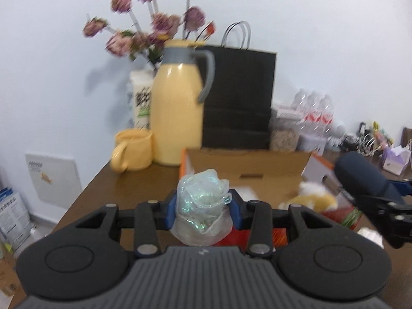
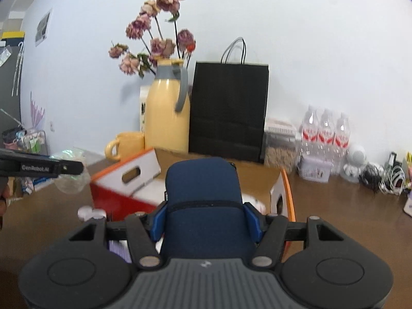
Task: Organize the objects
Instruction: 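Put the navy case in the box with the right gripper while the left drops the plastic bag in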
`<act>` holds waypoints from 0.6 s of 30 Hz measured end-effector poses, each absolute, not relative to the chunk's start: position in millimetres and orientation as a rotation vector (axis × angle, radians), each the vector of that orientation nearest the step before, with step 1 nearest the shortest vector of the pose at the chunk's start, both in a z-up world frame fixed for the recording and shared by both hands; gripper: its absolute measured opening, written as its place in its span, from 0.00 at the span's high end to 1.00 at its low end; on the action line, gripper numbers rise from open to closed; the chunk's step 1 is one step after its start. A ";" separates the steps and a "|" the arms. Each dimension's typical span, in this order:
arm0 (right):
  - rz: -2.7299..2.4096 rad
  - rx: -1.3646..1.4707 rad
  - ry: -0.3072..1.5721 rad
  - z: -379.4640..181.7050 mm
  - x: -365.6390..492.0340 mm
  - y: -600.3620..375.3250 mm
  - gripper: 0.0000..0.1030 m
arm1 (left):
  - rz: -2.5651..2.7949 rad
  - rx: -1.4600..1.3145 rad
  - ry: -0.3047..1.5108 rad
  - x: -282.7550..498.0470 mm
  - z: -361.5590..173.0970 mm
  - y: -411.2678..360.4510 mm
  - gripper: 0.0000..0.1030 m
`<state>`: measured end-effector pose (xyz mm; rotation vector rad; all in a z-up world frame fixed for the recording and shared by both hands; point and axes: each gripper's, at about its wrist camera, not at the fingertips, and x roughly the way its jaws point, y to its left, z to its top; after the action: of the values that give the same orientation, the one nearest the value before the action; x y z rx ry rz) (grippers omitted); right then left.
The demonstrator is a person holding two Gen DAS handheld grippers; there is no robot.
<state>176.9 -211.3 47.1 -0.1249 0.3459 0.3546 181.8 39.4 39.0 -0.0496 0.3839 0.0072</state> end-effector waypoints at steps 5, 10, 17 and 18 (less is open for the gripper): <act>0.341 -0.117 0.313 62.0 211.0 -198.3 0.42 | -0.027 -0.053 0.349 209.6 54.1 16.7 0.60; 0.320 -0.111 0.338 61.7 252.8 -183.7 0.42 | -0.030 -0.076 0.349 242.3 55.3 1.8 0.60; 0.291 -0.098 0.392 47.6 309.3 -164.3 0.42 | 0.034 -0.097 0.381 289.6 41.9 -7.1 0.60; 0.287 -0.099 0.395 45.6 316.7 -161.1 0.42 | 0.044 -0.094 0.388 297.5 39.3 -8.6 0.60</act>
<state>316.7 -161.1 45.6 -0.0987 0.3954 0.2865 297.5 -8.6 39.3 -0.0942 0.3876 0.0438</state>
